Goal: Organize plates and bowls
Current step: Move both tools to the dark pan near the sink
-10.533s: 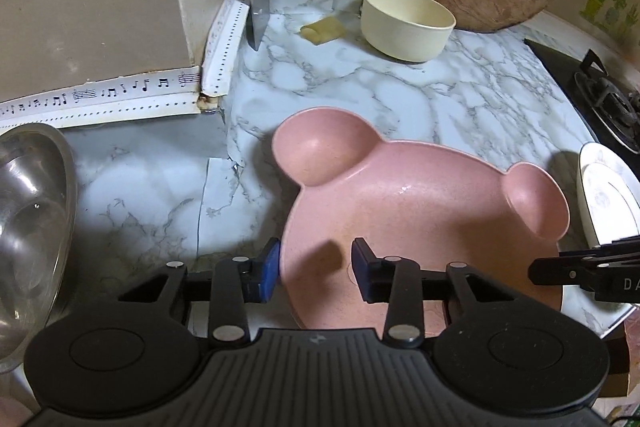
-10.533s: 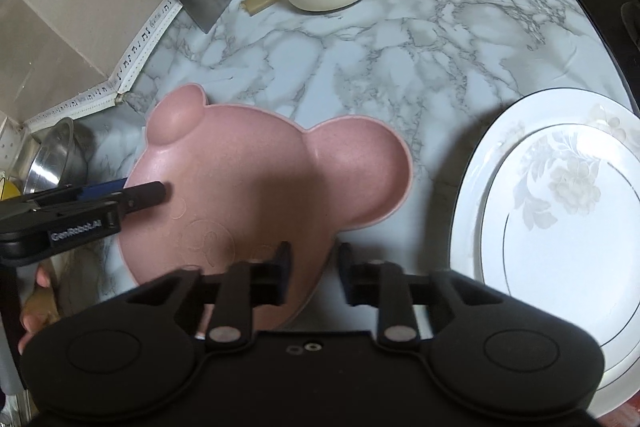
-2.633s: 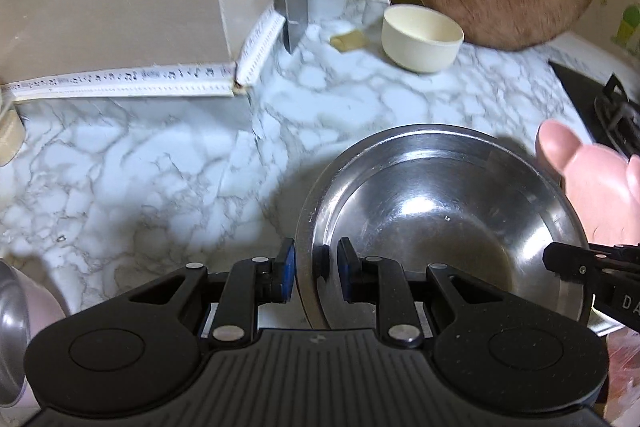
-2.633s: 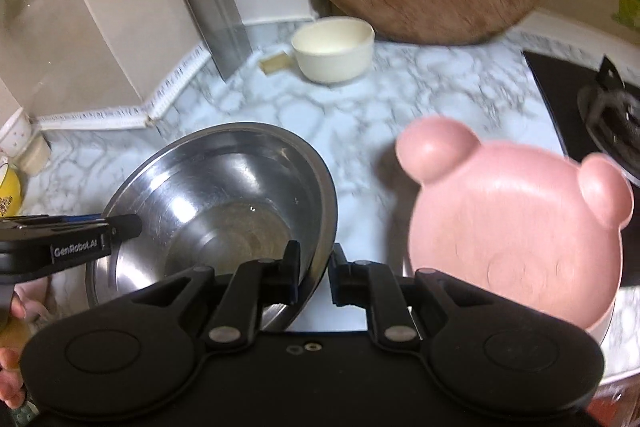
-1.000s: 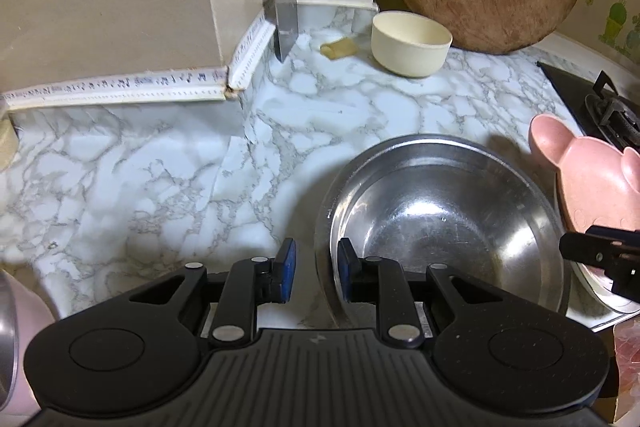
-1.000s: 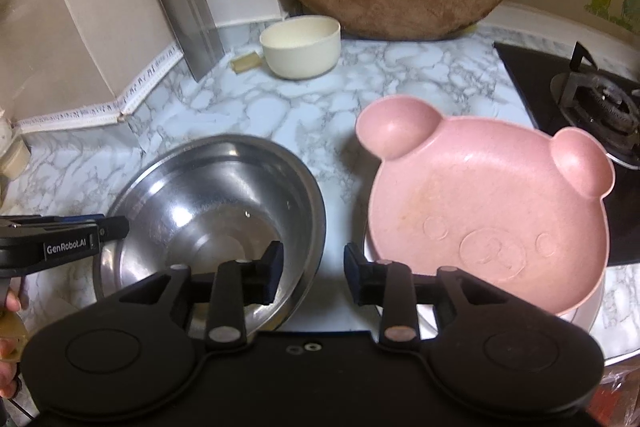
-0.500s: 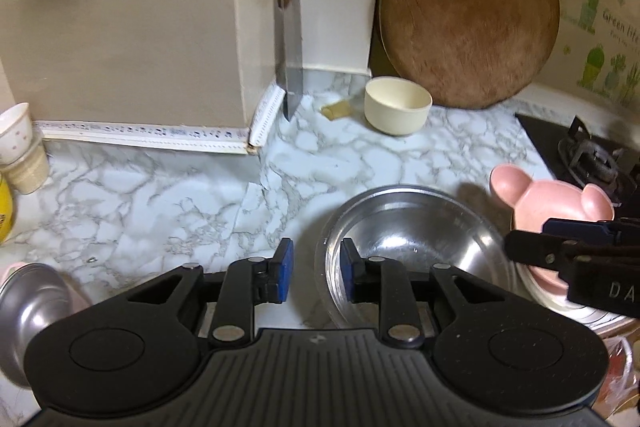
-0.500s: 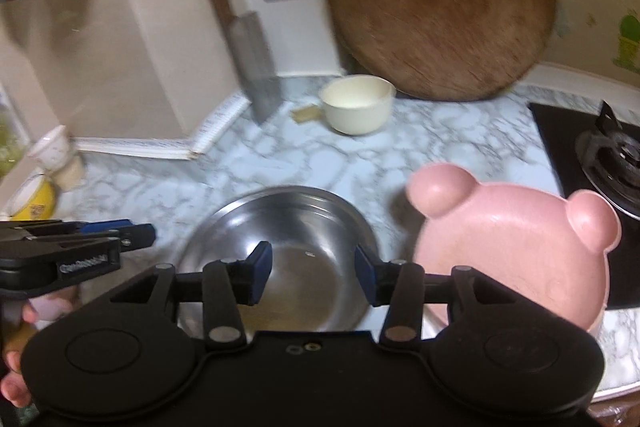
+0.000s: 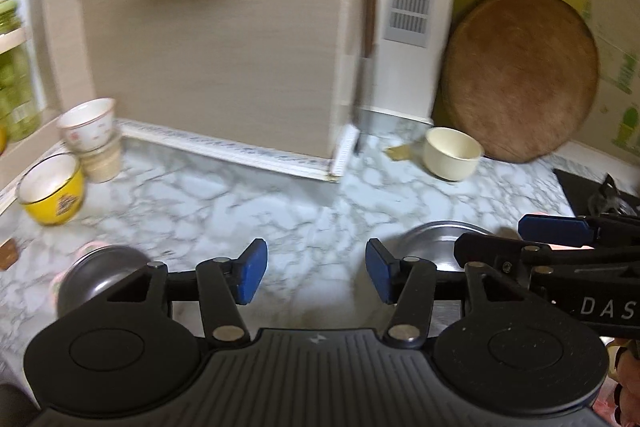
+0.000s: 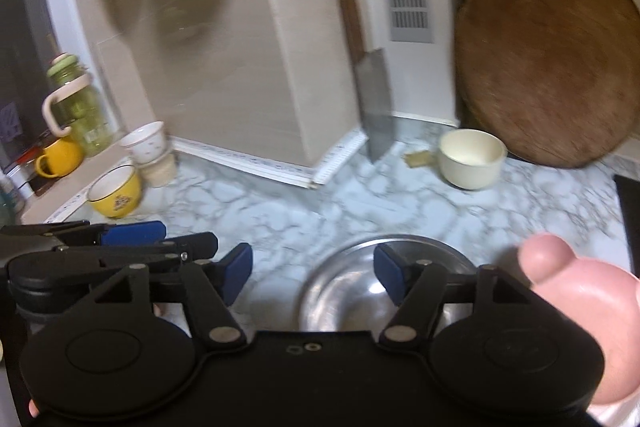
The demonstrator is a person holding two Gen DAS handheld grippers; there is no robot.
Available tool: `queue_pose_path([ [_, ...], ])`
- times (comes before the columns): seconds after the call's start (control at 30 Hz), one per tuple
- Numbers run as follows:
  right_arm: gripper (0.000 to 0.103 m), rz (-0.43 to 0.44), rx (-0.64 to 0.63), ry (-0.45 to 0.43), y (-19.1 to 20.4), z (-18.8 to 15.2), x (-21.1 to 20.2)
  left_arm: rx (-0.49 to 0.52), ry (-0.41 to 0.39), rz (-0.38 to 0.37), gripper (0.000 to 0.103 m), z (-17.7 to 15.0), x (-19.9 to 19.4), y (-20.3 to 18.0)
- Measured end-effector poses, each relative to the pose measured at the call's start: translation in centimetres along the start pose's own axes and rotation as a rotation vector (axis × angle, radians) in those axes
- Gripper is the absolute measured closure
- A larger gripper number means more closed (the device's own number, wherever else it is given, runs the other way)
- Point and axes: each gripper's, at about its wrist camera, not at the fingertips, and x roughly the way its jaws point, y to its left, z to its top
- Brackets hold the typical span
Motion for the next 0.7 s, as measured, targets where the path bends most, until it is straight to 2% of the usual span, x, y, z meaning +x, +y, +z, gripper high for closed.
queue_pose_path([
  [0.13, 0.022, 0.052, -0.036, 0.005, 1.9, 0.6, 0.9, -0.059, -0.007, 0.058, 0.038, -0.4, -0.7, 2.4],
  [0.37, 0.01, 0.126, -0.097, 0.009, 5.5, 1.3, 3.2, -0.157, -0.024, 0.175, 0.025, -1.3, -1.9, 6.8],
  [0.47, 0.005, 0.168, -0.115, 0.022, 7.0, 1.6, 4.4, -0.196, -0.022, 0.221, 0.024, -1.7, -2.3, 8.8],
  [0.7, 0.003, 0.229, -0.162, 0.091, 10.9, 2.4, 7.8, -0.301, 0.028, 0.307, 0.024, -2.9, -2.1, 14.0],
])
